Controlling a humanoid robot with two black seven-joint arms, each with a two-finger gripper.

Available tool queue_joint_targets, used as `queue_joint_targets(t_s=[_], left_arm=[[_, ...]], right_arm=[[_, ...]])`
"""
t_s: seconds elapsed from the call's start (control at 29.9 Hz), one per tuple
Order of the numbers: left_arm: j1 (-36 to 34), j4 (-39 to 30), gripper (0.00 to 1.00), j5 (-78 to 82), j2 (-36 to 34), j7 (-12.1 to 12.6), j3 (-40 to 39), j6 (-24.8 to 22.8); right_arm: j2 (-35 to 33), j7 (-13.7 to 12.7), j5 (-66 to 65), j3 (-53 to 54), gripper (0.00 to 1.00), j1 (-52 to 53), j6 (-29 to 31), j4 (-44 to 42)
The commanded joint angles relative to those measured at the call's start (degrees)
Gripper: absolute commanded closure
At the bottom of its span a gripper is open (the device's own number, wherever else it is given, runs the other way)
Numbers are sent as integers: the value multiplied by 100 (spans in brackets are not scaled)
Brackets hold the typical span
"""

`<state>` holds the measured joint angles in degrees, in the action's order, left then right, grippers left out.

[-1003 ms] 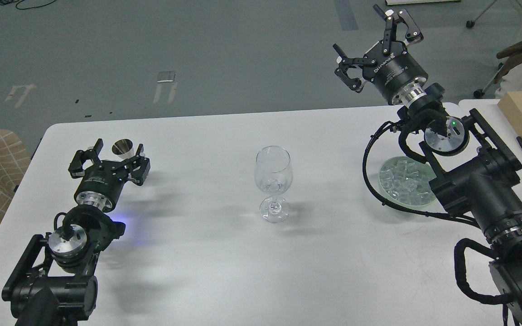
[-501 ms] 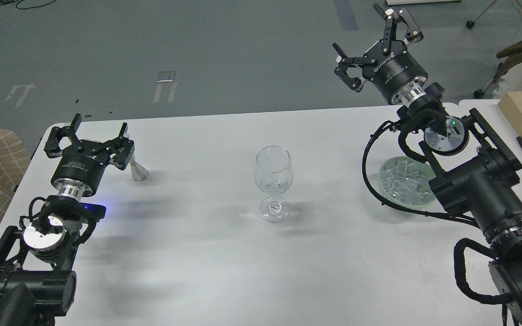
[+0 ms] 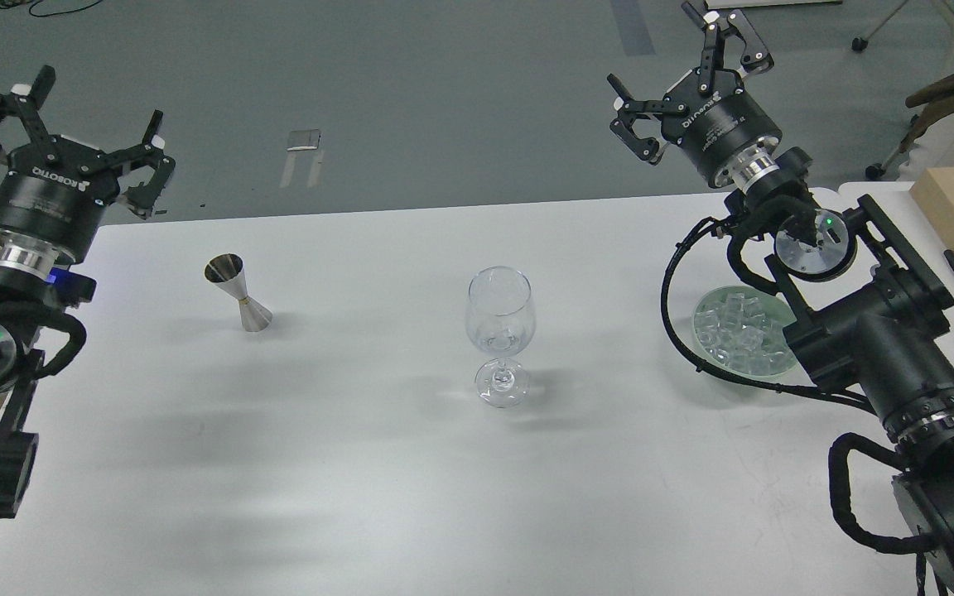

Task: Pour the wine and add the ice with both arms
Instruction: 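Open the left gripper, release the jigger, and lift away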

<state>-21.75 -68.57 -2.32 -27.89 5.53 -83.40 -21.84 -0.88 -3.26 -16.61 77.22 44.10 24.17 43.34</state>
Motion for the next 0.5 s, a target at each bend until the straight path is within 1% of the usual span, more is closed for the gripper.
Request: queue_joint_targets(t_s=[0.0, 0.13, 0.27, 0.33, 0.4, 0.47], left_arm=[[-207, 54, 2, 748, -68, -9, 17, -172], [-365, 81, 2, 1058, -68, 9, 104, -146], [-768, 440, 2, 1295, -94, 9, 753, -119], [-866, 537, 2, 1339, -94, 18, 930, -67], [-962, 748, 2, 1366, -68, 18, 1202, 82], [-1033, 880, 2, 1366, -24, 9, 1395, 101]], right_arm=[[0, 0, 0, -14, 0, 37, 0, -1], [0, 0, 0, -23, 0, 55, 0, -1], [0, -8, 0, -32, 0, 55, 0, -1], [-9, -8, 0, -32, 0, 55, 0, -1], [-9, -17, 0, -32, 0, 63, 0, -9], [-18, -26, 0, -41, 0, 63, 0, -9]])
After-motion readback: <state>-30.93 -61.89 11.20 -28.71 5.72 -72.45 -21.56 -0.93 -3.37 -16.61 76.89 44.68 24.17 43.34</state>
